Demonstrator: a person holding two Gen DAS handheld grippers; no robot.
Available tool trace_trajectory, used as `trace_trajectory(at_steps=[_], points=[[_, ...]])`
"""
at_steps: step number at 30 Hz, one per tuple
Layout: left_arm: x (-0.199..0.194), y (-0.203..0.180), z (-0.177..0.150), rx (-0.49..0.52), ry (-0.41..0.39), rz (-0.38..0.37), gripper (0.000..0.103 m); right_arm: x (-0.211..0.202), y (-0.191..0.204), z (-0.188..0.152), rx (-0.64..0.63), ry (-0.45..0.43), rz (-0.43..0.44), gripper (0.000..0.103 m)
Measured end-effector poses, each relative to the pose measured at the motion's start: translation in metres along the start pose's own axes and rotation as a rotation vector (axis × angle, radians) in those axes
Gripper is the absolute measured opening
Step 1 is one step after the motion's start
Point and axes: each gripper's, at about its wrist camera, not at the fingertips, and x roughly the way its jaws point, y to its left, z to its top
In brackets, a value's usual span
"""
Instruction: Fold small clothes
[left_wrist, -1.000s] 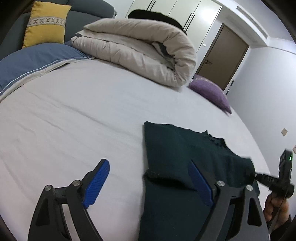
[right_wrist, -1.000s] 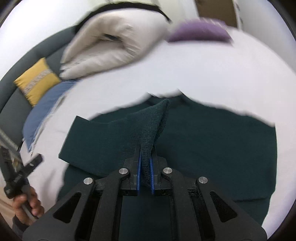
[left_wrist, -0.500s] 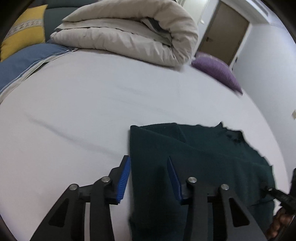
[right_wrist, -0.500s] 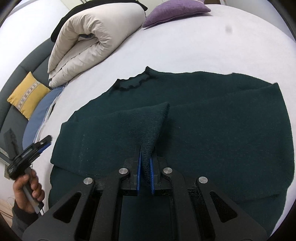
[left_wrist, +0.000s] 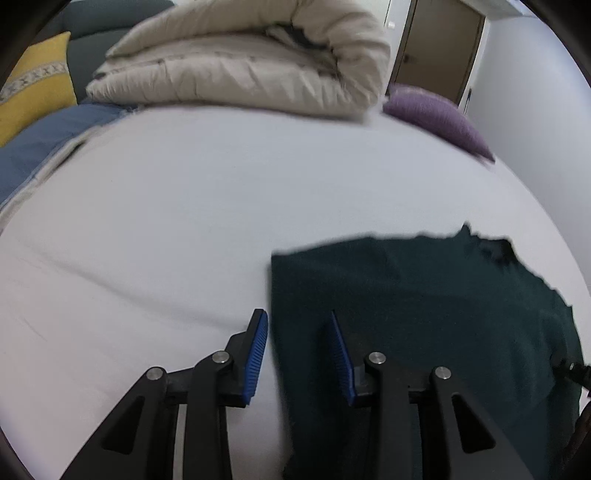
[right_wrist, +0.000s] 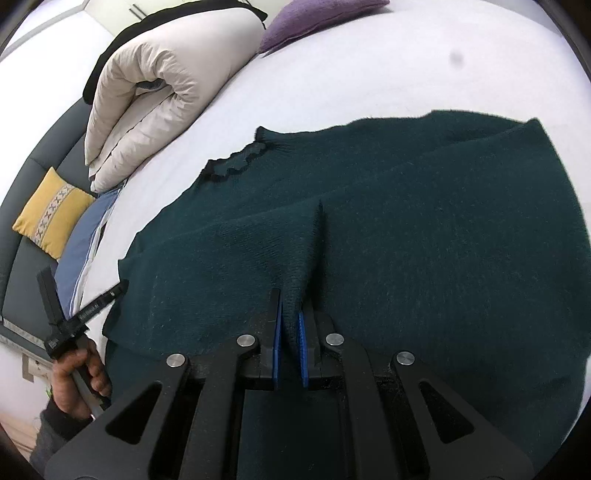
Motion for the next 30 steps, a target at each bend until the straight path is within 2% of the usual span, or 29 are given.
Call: trace_trajectory(at_steps=[4, 6, 10, 15, 18, 19, 22, 24, 26, 30], points=[[0.035, -0.002, 0.01, 0.036, 0.063, 0.035, 0.039, 0.0, -0.004, -0.001, 0.019, 0.005, 0.012, 0.006], [0.046, 0.004, 0.013, 0.013, 0.061, 0.016, 0.041, 0.002, -0.008, 0.0, 0.031, 0.004, 0.021, 0.006], [0.051, 0.004, 0.015, 0.026, 0.051, 0.032, 0.044, 0.005, -0.013, 0.001, 0.043, 0.005, 0.036, 0.006], [0.021, 0.003, 0.009, 0.027, 0.03, 0.066, 0.039, 0.005, -0.015, 0.002, 0.069, 0.009, 0.05, 0.007], [-0.012, -0.015, -0.012, 0.122, -0.022, 0.062, 0.039, -0.003, -0.014, 0.001, 0.072, 0.0, 0.05, 0.01], [-0.015, -0.025, -0.024, 0.187, -0.011, 0.075, 0.039, -0.005, -0.014, 0.001, 0.075, -0.003, 0.054, 0.01], [-0.011, -0.032, -0.053, 0.279, 0.005, 0.138, 0.04, -0.004, -0.015, 0.001, 0.07, 0.003, 0.041, 0.01], [-0.012, -0.026, -0.056, 0.266, 0.004, 0.136, 0.04, -0.001, -0.016, 0.002, 0.059, 0.007, 0.029, 0.01], [-0.012, -0.018, -0.055, 0.228, 0.019, 0.117, 0.045, 0.002, -0.019, 0.003, 0.045, 0.013, 0.017, 0.006], [-0.01, -0.012, -0.057, 0.215, 0.013, 0.109, 0.048, 0.001, -0.025, 0.003, 0.083, 0.013, 0.035, 0.006]])
